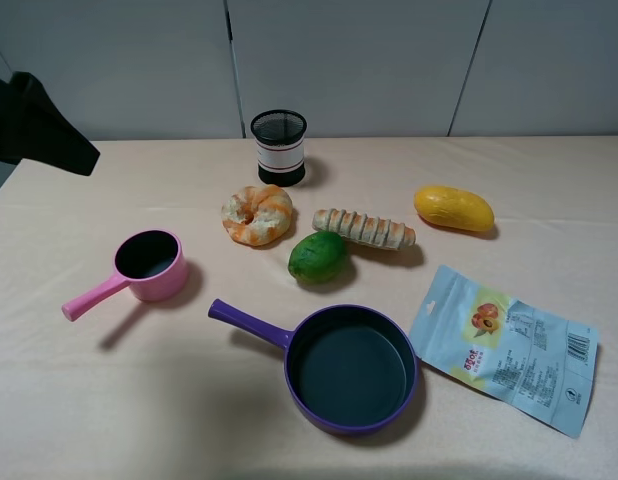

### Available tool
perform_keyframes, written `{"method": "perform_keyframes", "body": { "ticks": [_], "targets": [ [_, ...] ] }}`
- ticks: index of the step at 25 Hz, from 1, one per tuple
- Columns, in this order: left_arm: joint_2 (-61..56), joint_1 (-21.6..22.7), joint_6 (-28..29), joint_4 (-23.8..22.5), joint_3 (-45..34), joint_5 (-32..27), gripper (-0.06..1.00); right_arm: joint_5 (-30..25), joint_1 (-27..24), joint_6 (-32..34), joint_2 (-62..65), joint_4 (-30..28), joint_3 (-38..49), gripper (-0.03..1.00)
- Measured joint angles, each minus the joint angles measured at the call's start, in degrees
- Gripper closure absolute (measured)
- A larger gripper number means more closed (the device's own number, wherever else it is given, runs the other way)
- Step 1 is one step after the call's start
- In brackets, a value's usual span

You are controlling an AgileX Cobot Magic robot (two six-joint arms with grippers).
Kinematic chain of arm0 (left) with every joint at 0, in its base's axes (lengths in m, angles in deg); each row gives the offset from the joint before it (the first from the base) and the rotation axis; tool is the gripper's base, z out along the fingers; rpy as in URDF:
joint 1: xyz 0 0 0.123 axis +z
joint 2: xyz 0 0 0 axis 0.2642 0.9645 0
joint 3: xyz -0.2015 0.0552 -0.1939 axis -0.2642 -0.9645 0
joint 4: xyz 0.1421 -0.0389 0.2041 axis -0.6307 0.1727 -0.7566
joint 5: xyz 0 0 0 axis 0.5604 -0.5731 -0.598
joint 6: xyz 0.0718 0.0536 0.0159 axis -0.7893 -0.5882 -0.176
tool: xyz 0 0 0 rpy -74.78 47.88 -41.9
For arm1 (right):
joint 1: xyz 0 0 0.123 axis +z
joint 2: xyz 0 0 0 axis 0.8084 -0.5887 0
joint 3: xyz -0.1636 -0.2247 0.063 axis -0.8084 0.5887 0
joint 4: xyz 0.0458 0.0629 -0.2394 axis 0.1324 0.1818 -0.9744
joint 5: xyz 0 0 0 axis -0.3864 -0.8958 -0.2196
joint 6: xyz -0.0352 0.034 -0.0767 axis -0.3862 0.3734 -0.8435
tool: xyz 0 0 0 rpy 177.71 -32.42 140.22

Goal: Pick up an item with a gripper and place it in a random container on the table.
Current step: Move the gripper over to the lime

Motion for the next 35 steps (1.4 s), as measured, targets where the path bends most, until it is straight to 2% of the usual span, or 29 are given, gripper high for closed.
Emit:
{"method": "perform_keyframes", "body": {
  "ticks": [23,35],
  "targets": [
    [29.1,-23.5,8.1,-13.2,19.8,1.5,0.04,0.0,0.0,0.0,0.0,0.0,0.0,0.27],
    [40.3,-30.8,9.0,-13.7,26.3,2.9,0.04,0.0,0.0,0.0,0.0,0.0,0.0,0.27]
  ]
}}
